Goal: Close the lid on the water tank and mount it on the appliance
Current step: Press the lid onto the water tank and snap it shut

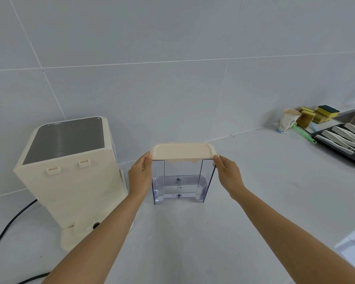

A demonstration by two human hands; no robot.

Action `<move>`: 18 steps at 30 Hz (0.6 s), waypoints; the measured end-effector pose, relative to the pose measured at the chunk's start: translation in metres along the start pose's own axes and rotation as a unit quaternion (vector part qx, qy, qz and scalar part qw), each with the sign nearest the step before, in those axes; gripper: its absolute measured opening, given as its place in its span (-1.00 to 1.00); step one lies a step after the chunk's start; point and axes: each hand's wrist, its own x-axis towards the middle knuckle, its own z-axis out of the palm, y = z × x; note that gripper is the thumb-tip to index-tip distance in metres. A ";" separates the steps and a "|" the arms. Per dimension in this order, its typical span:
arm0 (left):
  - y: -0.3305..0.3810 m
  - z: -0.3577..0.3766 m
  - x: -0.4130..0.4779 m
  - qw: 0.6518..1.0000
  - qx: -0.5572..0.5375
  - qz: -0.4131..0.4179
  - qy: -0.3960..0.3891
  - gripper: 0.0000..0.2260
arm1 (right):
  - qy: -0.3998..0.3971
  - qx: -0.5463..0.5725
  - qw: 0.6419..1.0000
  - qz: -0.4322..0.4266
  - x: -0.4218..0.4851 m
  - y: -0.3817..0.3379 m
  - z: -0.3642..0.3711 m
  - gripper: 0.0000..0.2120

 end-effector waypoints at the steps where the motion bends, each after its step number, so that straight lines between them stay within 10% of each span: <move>1: 0.000 0.000 0.000 1.000 0.002 -0.003 -0.001 -0.71 | -0.006 -0.004 1.000 0.002 0.001 0.000 0.000 -0.49; 18: 0.032 0.018 -0.011 0.949 -0.113 -0.294 -0.017 -0.28 | -0.157 0.033 0.984 0.084 0.060 -0.029 -0.007 -0.41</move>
